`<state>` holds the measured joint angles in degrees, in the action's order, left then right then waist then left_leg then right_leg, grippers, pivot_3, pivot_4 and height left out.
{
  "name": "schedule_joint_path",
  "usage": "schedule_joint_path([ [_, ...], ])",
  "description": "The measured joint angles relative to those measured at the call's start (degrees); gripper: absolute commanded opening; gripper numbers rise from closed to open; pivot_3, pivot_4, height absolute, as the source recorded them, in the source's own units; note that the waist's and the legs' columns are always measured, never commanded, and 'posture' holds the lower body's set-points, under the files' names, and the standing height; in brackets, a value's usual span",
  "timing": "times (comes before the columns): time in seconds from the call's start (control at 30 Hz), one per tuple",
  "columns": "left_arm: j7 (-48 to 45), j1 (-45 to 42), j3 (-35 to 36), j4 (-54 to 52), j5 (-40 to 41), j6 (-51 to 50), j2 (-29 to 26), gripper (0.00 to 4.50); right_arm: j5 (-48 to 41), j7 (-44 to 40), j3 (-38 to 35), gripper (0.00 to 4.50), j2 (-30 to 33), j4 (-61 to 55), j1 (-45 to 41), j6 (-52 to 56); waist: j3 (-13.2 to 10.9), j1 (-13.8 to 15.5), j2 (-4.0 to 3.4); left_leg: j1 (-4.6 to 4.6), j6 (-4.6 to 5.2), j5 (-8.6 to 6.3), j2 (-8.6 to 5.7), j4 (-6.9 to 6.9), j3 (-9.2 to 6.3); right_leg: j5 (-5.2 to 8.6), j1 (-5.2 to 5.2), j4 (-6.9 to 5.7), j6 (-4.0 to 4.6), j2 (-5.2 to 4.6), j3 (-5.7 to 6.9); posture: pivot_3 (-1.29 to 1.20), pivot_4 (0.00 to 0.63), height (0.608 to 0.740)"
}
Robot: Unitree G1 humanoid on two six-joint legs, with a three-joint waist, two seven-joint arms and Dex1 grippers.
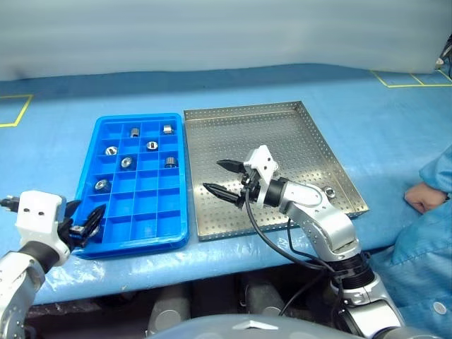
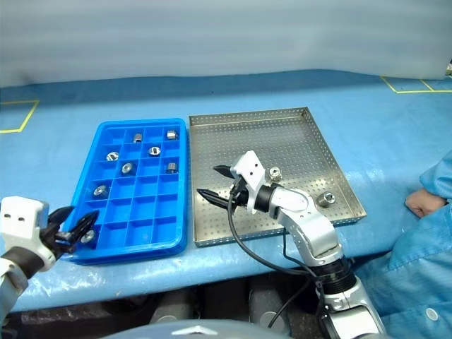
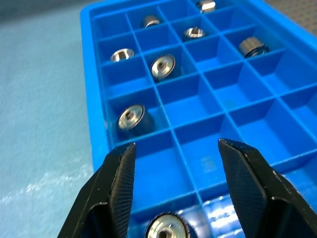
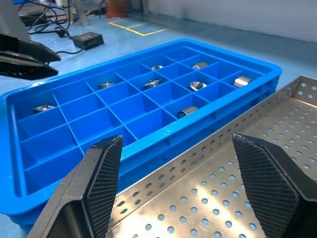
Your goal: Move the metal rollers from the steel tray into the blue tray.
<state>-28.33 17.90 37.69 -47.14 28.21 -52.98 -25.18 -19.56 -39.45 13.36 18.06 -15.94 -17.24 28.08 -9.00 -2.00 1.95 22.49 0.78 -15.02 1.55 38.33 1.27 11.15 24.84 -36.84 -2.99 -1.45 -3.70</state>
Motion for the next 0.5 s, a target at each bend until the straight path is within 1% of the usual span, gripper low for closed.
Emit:
schedule_joint_path([
  [0.03,-0.5,-3.9,-0.5,0.2,3.7,0.7,2.0,2.92,0.4,0.6,-0.5,3.74,0.5,0.0,0.1,0.0,0.0,0.2,0.01,0.03,0.0,0.0,-0.02,0.08,-0.06,-0.04,-0.06,0.01,0.02,0.0,0.04,-0.02,0.15,0.74],
  [0.1,-0.9,-10.1,-3.5,0.6,9.1,1.3,3.5,2.92,1.2,1.4,-0.8,3.74,1.0,-0.1,0.0,0.0,0.0,0.4,0.03,0.03,0.0,0.0,-0.09,0.22,-0.11,-0.07,-0.16,0.02,-0.01,0.05,0.09,-0.02,0.15,0.74],
  [0.17,-1.0,-14.6,-7.7,2.0,11.6,1.8,3.7,2.92,2.5,2.4,-1.0,3.74,2.2,-0.4,0.0,0.0,0.0,0.1,-0.01,-0.01,0.0,0.0,-0.19,0.26,-0.07,-0.11,-0.21,0.01,-0.07,0.05,0.02,-0.08,0.15,0.74],
  [0.27,0.0,-22.4,-18.9,10.0,7.4,2.5,2.7,2.92,6.0,4.1,-1.6,3.74,6.1,-0.6,-0.2,0.0,0.0,0.0,-0.09,-0.03,0.02,0.0,-0.27,0.45,-0.13,-0.08,-0.31,-0.02,-0.27,0.08,0.01,-0.12,0.15,0.74],
  [0.4,1.0,-31.1,-32.8,22.7,0.0,6.6,4.7,2.92,7.9,4.9,-3.1,3.74,9.6,-3.1,1.1,0.4,0.0,-1.5,-0.08,0.09,0.13,-0.06,-0.27,0.62,-0.07,-0.15,-0.3,0.05,-0.43,0.1,-0.11,-0.19,0.15,0.74],
  [0.5,0.0,-35.8,-39.8,30.3,-3.9,9.4,4.8,2.92,8.1,5.5,-3.8,3.74,10.7,-5.2,3.1,1.3,0.0,-3.1,-0.09,0.09,0.22,-0.12,-0.27,0.61,-0.04,-0.25,-0.28,0.05,-0.3,0.1,-0.18,-0.24,0.15,0.74],
])
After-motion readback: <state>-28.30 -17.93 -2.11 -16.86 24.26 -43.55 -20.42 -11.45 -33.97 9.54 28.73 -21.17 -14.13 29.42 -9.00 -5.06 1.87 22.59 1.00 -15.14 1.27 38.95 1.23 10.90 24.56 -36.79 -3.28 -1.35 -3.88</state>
